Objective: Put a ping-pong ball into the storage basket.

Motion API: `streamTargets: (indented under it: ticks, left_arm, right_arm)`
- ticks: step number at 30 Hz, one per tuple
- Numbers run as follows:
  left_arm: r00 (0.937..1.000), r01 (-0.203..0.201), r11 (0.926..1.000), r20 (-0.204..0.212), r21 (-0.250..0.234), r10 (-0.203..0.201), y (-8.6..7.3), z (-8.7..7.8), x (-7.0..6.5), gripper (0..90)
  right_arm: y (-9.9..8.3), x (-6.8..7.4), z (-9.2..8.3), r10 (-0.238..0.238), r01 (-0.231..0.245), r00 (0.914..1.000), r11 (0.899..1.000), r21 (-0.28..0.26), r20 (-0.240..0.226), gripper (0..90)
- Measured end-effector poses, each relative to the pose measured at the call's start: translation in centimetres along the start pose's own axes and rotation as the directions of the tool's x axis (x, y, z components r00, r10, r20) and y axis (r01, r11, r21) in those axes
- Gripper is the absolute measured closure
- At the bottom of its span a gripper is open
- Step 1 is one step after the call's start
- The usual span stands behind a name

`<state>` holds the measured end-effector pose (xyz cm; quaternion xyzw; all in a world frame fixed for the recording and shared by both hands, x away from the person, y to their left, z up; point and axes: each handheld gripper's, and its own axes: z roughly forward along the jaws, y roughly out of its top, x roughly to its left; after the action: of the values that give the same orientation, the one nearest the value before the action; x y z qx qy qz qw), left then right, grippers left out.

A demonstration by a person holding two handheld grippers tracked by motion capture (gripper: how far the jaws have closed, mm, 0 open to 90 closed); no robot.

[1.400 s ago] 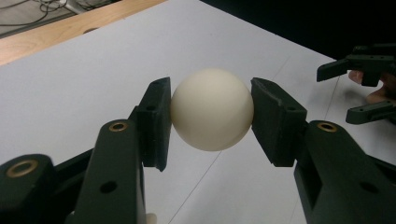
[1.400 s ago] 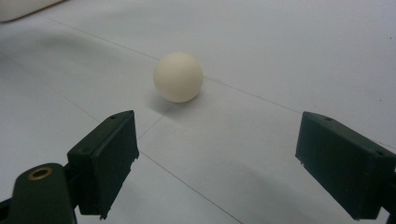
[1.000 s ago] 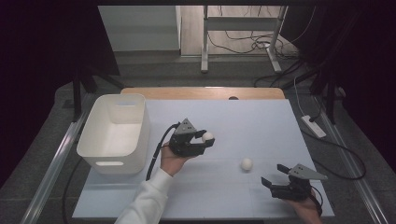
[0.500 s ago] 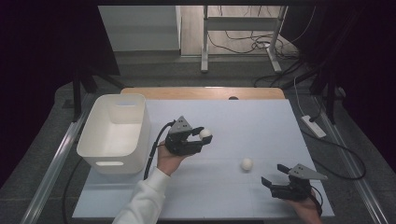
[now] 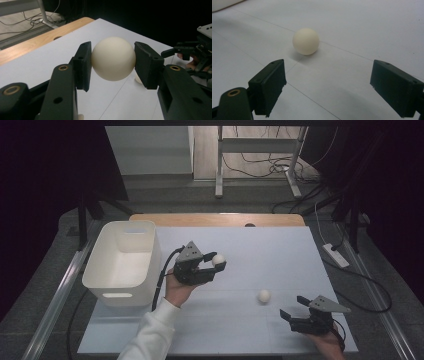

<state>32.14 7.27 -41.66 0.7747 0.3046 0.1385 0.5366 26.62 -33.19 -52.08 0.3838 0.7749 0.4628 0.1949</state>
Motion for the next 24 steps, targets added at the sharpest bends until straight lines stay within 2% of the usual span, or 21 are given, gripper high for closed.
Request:
streamTargets:
  ticks: [10, 24]
  left_arm:
    - [0.9999, -0.01, 0.9996, 0.0, -0.025, 0.01, 0.8, -0.7, 0.0, 51.0]
    - [0.9998, -0.009, 0.9994, -0.016, -0.034, 0.009, 1.7, -1.3, 0.6, 51.0]
  right_arm:
    - [0.0, 0.0, 0.0, 0.0, 0.0, 1.0, 1.0, 0.0, 0.0, 12.7]
    - [0.0, 0.0, 0.0, -0.002, 0.002, 1.0, 1.0, 0.0, 0.0, 12.9]
